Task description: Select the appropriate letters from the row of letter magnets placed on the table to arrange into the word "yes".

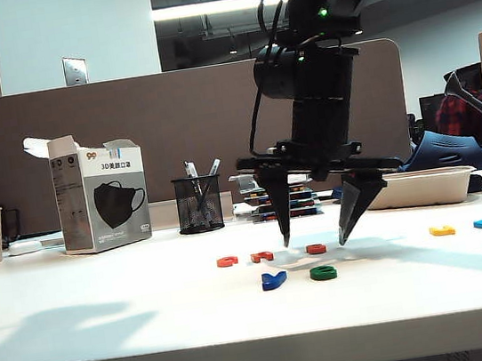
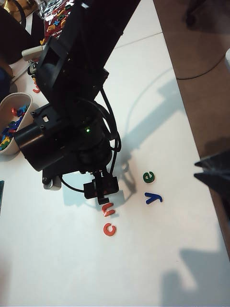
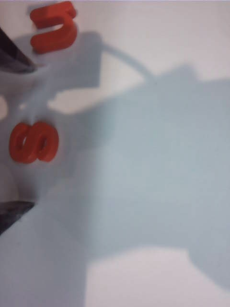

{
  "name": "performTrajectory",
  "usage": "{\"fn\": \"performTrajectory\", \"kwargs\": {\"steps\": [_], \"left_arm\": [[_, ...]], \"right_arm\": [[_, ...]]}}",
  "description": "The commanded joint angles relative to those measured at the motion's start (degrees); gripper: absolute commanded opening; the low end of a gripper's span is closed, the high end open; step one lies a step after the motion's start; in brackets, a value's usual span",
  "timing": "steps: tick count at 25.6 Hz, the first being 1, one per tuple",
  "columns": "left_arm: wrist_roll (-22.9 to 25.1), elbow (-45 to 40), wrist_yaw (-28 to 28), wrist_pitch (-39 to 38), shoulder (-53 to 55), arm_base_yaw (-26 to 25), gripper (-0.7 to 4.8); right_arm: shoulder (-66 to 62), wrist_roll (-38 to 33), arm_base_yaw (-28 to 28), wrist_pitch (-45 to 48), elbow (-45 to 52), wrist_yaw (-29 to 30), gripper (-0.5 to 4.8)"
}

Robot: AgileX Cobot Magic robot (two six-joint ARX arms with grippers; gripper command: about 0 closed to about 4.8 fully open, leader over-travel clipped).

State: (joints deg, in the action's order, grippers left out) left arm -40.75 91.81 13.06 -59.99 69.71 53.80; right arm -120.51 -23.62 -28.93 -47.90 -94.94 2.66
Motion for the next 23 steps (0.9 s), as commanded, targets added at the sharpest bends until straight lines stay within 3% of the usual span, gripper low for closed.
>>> {"fn": "performTrajectory", "kwargs": {"steps": [1, 23], "left_arm": [[0.20, 0.20, 0.22, 0.52, -0.15, 0.04, -0.05], [0.20, 0.17, 0.20, 0.52, -0.15, 0.04, -0.05]], "right_arm": [[0.07, 0.15, -0.15, 0.59, -0.31, -0.15, 3.33], [-2.78, 0.13, -0.66, -2.51, -0.31, -0.13, 3.17]]}}
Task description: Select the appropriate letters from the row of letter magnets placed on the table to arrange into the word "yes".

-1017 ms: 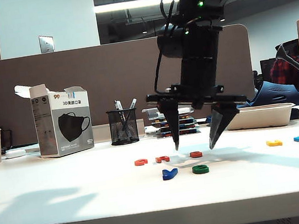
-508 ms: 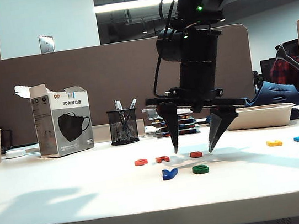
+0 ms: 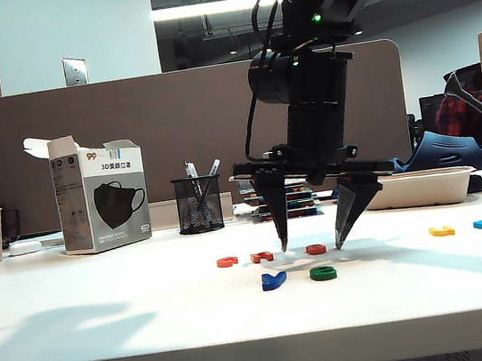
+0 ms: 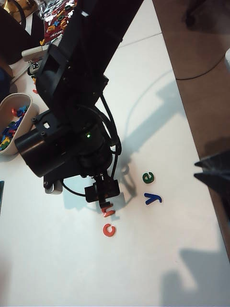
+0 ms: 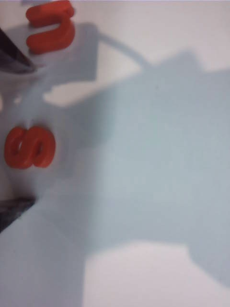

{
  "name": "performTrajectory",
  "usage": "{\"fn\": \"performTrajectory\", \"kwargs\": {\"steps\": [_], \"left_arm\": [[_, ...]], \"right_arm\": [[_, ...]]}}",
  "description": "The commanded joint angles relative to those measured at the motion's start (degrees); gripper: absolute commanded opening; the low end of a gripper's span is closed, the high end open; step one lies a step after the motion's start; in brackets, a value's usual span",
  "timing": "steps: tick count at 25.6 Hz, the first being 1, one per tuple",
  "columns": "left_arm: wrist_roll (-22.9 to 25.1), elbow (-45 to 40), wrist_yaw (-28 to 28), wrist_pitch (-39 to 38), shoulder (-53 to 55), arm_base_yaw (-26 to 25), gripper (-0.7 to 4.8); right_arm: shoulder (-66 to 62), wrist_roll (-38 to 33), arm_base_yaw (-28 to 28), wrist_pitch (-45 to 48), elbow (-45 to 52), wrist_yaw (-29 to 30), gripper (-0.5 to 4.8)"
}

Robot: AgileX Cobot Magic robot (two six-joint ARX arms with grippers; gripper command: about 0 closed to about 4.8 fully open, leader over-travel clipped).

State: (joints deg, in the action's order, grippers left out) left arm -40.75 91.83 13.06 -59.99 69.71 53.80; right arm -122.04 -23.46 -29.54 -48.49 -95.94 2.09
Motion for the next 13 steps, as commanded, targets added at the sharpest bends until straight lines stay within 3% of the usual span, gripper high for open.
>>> {"fn": "performTrajectory", "kwargs": {"steps": [1, 10, 13], "left_arm": [[0.20, 0.17, 0.20, 0.52, -0.15, 0.04, -0.05], [0.20, 0.17, 0.20, 0.52, -0.13, 0.04, -0.05], [0.20, 0.17, 0.20, 0.52, -0.13, 0.04, -0.05]], "right_arm": [[-1.25, -0.02, -0.04, -2.36, 0.70, 0.44, 3.02], [-1.31, -0.02, -0.33, -2.80, 0.70, -0.72, 3.00], [-1.49, 0.00, -0.35, -3.74, 0.70, -0.94, 2.59]]}}
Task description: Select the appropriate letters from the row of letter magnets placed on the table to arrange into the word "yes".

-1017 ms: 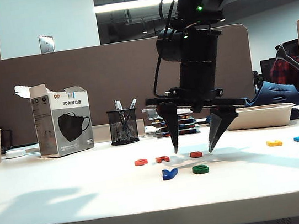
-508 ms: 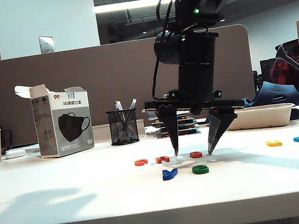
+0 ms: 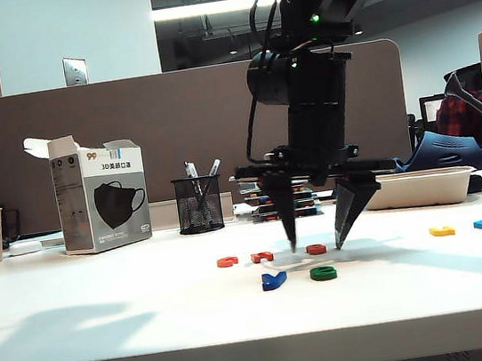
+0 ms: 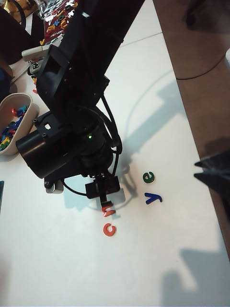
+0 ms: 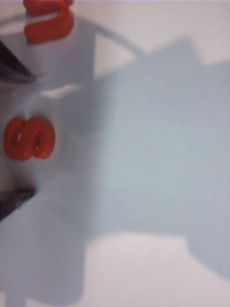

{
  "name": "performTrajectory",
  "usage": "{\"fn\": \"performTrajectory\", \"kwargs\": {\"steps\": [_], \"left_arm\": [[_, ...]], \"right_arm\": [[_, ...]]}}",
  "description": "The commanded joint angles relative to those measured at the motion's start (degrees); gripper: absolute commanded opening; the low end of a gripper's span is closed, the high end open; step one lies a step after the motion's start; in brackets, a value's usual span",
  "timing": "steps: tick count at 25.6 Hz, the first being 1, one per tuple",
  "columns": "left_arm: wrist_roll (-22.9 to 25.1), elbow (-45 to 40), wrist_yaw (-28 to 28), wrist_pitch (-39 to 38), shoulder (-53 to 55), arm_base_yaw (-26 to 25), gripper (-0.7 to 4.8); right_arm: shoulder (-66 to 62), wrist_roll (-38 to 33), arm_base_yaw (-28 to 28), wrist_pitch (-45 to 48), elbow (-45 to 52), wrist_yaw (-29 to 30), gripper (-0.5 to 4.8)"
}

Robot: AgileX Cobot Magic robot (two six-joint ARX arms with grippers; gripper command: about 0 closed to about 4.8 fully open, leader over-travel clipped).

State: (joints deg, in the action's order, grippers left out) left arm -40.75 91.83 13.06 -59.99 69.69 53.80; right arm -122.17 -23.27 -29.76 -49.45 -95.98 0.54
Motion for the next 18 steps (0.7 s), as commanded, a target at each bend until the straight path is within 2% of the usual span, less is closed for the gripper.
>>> {"fn": "performTrajectory", "kwargs": {"steps": [1, 10, 14, 18], "left_arm": [[0.20, 0.15, 0.20, 0.52, -0.11, 0.04, -0.05], [0.20, 0.17, 0.20, 0.52, -0.11, 0.04, -0.05], [0.20, 0.15, 0.20, 0.52, -0.13, 0.04, -0.05], [0.20, 0.17, 0.22, 0.52, -0.13, 0.04, -0.05]], "right_arm": [[-1.36, -0.22, -0.13, -2.95, 0.74, 0.61, 2.59], [-1.60, -0.22, -0.79, -3.08, 0.74, 0.50, 2.58], [-1.60, -0.22, -0.81, -3.04, 0.74, 0.50, 2.10], [-1.60, -0.22, -0.81, -2.73, 0.74, 0.46, 2.10]]}}
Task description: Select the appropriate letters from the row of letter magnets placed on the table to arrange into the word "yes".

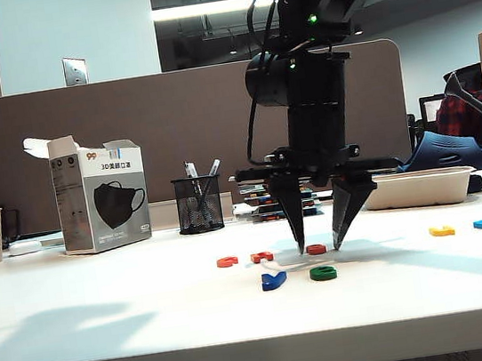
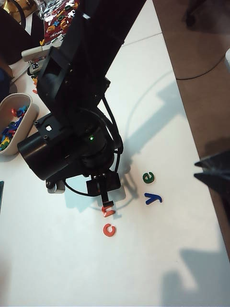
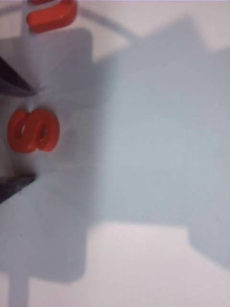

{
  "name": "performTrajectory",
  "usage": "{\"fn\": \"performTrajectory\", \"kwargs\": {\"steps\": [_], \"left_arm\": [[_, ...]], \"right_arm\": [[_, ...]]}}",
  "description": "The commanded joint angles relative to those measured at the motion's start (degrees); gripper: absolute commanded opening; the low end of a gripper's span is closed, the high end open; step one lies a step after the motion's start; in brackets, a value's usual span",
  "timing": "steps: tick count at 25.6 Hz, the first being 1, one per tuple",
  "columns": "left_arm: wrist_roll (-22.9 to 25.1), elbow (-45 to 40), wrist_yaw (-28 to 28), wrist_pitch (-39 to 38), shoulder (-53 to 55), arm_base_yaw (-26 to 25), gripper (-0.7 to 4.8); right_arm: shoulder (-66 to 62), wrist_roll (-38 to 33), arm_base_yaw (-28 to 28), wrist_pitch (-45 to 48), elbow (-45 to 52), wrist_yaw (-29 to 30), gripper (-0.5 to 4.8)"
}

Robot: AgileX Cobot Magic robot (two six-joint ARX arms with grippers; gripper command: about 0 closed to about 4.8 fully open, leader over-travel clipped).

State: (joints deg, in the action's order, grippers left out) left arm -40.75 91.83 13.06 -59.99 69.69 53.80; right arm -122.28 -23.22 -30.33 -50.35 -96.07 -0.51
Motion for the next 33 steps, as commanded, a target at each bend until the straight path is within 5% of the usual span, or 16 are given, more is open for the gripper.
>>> {"fn": "performTrajectory", "kwargs": {"steps": [1, 33], "left_arm": [[0.20, 0.17, 0.20, 0.52, -0.13, 0.04, -0.05], [0.20, 0.17, 0.20, 0.52, -0.11, 0.04, -0.05]], "right_arm": [[-1.49, -0.26, -0.24, -1.64, 0.83, 1.51, 2.10], [-1.49, 0.81, -0.24, 0.70, 0.83, 1.70, 1.98]]}}
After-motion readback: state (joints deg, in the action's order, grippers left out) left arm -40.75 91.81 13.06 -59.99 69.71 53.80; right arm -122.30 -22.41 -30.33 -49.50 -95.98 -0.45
